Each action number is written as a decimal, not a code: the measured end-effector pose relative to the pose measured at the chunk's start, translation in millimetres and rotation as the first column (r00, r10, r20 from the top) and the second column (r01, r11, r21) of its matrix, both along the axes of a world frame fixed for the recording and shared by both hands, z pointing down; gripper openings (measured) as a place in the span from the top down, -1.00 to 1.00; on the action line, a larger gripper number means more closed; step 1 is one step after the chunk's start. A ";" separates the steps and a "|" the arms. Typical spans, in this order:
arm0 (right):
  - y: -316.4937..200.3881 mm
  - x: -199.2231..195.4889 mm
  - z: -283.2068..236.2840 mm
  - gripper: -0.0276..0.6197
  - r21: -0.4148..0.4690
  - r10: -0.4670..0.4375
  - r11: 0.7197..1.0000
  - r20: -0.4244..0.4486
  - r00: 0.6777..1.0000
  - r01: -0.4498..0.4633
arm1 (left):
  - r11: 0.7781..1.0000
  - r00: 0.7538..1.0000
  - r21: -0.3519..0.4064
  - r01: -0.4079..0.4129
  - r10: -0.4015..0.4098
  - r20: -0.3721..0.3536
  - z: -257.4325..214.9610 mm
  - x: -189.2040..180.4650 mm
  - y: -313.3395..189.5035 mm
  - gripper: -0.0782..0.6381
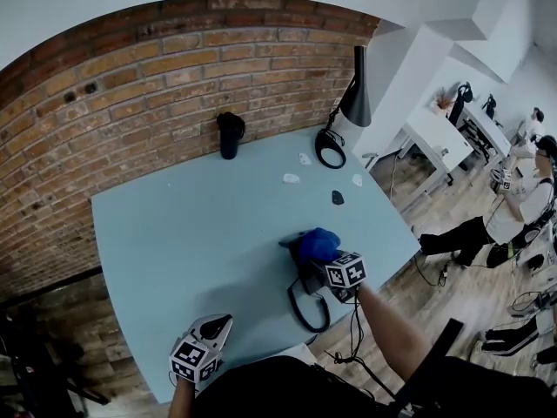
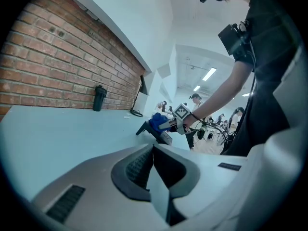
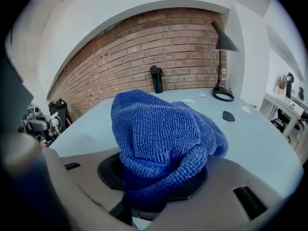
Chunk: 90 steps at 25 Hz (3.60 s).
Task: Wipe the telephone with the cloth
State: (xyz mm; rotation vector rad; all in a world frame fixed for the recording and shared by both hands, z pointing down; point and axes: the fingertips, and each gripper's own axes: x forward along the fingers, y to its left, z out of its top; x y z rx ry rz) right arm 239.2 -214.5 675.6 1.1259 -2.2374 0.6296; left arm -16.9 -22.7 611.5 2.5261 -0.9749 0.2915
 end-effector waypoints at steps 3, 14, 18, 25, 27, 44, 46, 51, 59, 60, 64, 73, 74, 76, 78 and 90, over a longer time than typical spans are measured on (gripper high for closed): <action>1.0 0.0 0.1 0.36 0.002 0.011 1.000 0.007 1.000 -0.011 | 1.000 1.000 0.008 0.006 -0.006 -0.002 -0.7 -1.2 -1.3 0.78; 1.7 0.9 1.0 0.36 0.013 0.034 0.999 0.026 0.999 -0.034 | 1.000 1.000 0.007 0.015 -0.015 -0.001 1.6 -0.9 -1.4 0.78; 3.9 1.5 1.7 0.36 0.022 0.049 0.999 0.034 0.998 -0.049 | 1.000 1.000 0.000 0.002 -0.002 0.005 1.5 0.9 -0.3 0.78; 25.6 7.3 8.3 0.36 -0.008 0.027 1.000 0.029 0.999 -0.027 | 1.000 1.000 -0.008 0.001 -0.001 -0.001 -1.2 3.3 2.3 0.78; 31.8 8.7 11.6 0.36 -0.014 0.037 0.999 0.030 0.999 -0.036 | 1.000 1.000 -0.016 -0.009 0.009 0.000 -1.5 4.9 3.0 0.78; 59.0 14.6 26.3 0.36 -0.063 0.053 0.997 0.023 0.998 -0.051 | 1.000 1.000 0.018 -0.012 0.012 -0.004 -1.4 6.1 3.2 0.78; 60.7 15.6 26.9 0.36 -0.070 0.050 0.996 0.018 0.999 -0.049 | 1.000 1.000 0.016 -0.010 0.010 -0.006 -2.4 6.1 3.1 0.78; 65.1 16.6 29.7 0.36 -0.078 0.060 0.995 0.017 0.998 -0.058 | 1.000 1.000 0.007 -0.018 0.018 -0.006 -0.8 7.1 4.8 0.78; 74.9 18.2 33.2 0.36 -0.089 0.084 0.993 0.031 0.996 -0.081 | 0.999 0.999 -0.010 -0.042 0.042 0.003 0.7 11.9 9.6 0.78; 75.9 18.5 33.8 0.36 -0.088 0.088 0.992 0.032 0.996 -0.085 | 0.999 0.999 -0.004 -0.040 0.040 0.001 1.0 12.1 9.0 0.78; 80.1 19.2 36.7 0.36 -0.085 0.103 0.991 0.031 0.994 -0.100 | 0.999 0.999 -0.005 -0.043 0.043 0.001 2.7 11.7 9.5 0.78; 87.8 20.2 39.7 0.36 -0.075 0.138 0.988 0.027 0.990 -0.135 | 1.000 1.000 0.005 -0.030 0.030 -0.007 1.1 8.7 8.6 0.78; 88.5 20.0 39.8 0.36 -0.074 0.141 0.988 0.025 0.990 -0.139 | 1.000 1.000 0.006 -0.029 0.029 -0.009 0.5 8.4 8.8 0.78; 90.9 19.7 40.3 0.36 -0.074 0.144 0.987 0.018 0.989 -0.142 | 1.000 1.000 0.008 -0.027 0.027 -0.013 -0.7 8.3 9.3 0.78; 93.8 19.8 41.8 0.36 -0.071 0.148 0.987 0.013 0.989 -0.147 | 1.000 1.000 0.010 -0.025 0.025 -0.014 -0.7 8.3 9.5 0.78; 166.2 -22.5 70.6 0.36 -0.318 -0.244 0.932 -0.187 0.952 0.176 | 0.999 0.999 0.019 -0.028 0.028 -0.023 -4.2 7.9 10.8 0.78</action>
